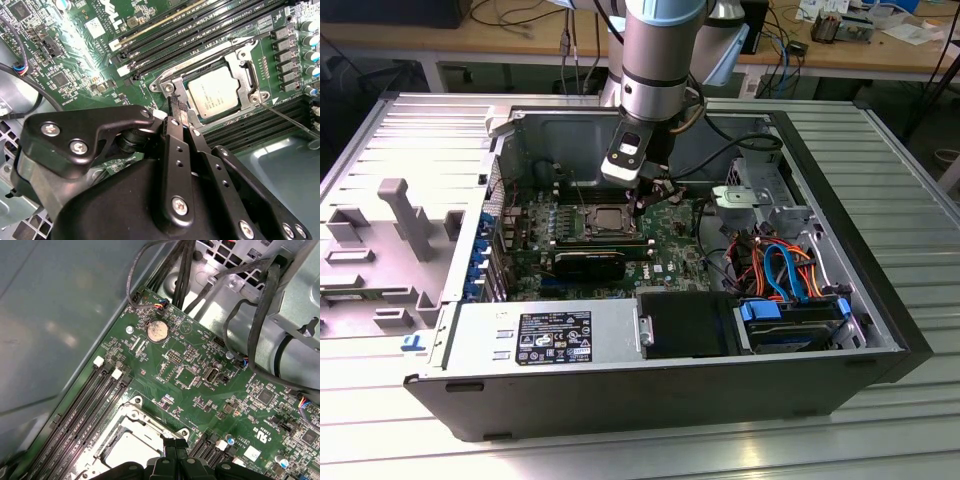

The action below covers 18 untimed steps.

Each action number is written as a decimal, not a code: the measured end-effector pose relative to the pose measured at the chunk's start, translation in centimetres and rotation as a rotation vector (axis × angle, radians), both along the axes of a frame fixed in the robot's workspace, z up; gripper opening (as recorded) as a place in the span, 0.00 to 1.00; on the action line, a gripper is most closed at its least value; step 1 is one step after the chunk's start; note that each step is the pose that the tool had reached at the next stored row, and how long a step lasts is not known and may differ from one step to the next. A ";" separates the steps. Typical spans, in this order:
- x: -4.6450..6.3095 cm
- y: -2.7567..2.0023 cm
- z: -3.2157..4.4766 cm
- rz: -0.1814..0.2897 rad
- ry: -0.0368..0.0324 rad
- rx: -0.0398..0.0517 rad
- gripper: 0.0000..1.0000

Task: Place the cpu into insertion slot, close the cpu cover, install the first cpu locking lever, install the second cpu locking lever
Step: 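Install the first cpu locking lever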

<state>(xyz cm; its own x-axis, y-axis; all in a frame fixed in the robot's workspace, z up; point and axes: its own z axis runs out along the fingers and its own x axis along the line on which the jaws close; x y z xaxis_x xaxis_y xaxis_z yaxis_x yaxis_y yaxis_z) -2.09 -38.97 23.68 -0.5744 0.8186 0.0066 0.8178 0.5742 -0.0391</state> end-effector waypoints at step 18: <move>0.0 0.00 0.00 0.012 0.0000 0.0000 0.11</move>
